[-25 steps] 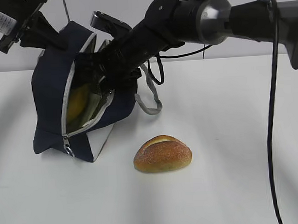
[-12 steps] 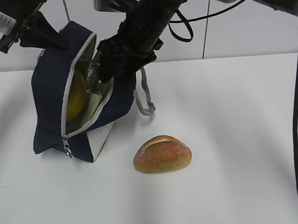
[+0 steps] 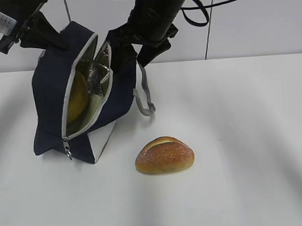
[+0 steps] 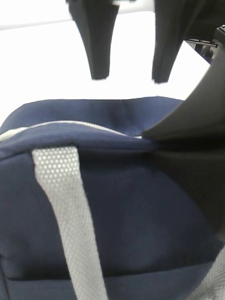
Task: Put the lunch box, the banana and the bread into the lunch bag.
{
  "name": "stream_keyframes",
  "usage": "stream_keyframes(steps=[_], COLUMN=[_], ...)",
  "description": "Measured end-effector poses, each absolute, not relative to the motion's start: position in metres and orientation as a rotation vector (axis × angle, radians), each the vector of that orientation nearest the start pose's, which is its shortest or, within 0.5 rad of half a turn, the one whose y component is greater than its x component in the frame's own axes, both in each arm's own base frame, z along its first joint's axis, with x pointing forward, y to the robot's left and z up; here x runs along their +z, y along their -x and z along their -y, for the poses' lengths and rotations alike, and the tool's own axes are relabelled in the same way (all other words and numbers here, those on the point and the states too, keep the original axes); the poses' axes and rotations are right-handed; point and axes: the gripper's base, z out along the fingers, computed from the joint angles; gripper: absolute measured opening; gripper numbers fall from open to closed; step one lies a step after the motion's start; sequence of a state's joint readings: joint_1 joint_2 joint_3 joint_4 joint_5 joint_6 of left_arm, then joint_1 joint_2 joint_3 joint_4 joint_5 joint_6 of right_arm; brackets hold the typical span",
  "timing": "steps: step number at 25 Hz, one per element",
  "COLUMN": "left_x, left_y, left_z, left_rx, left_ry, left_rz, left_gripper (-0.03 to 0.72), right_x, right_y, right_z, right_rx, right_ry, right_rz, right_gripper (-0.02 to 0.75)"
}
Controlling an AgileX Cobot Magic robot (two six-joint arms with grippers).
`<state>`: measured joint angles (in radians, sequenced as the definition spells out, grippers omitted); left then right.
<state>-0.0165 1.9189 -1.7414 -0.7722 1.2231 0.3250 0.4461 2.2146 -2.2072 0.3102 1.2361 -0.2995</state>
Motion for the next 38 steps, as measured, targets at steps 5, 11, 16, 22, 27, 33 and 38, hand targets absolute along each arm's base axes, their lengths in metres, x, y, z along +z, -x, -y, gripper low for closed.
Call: stream_keyframes(steps=[5, 11, 16, 22, 27, 33, 38], left_x=[0.311, 0.311, 0.311, 0.311, 0.311, 0.311, 0.311], left_y=[-0.409, -0.409, -0.409, -0.409, -0.409, -0.409, -0.409], left_z=[0.066, 0.066, 0.066, 0.066, 0.066, 0.066, 0.066], left_rx=[-0.977, -0.976, -0.975, -0.975, -0.975, -0.975, -0.975], left_ry=[-0.215, -0.215, -0.215, -0.215, -0.215, -0.215, -0.215], left_rz=[-2.607, -2.607, -2.607, -2.607, -2.607, -2.607, -2.607], left_gripper=[-0.003, -0.003, -0.003, -0.003, -0.003, -0.003, -0.003], right_x=[0.311, 0.315, 0.289, 0.246, 0.232, 0.226, 0.199], right_y=[-0.402, -0.361, -0.334, -0.311, -0.31, -0.32, -0.332], right_z=[-0.216, -0.192, -0.179, -0.175, -0.176, -0.179, -0.184], right_rx=[0.386, 0.275, 0.272, 0.377, 0.36, 0.28, 0.248], right_ry=[0.951, 1.125, 1.297, 1.375, 1.496, 1.68, 1.776], right_rz=[-2.554, -2.562, -2.615, -2.623, -2.482, -2.251, -2.186], right_gripper=[0.568, 0.568, 0.568, 0.568, 0.568, 0.633, 0.659])
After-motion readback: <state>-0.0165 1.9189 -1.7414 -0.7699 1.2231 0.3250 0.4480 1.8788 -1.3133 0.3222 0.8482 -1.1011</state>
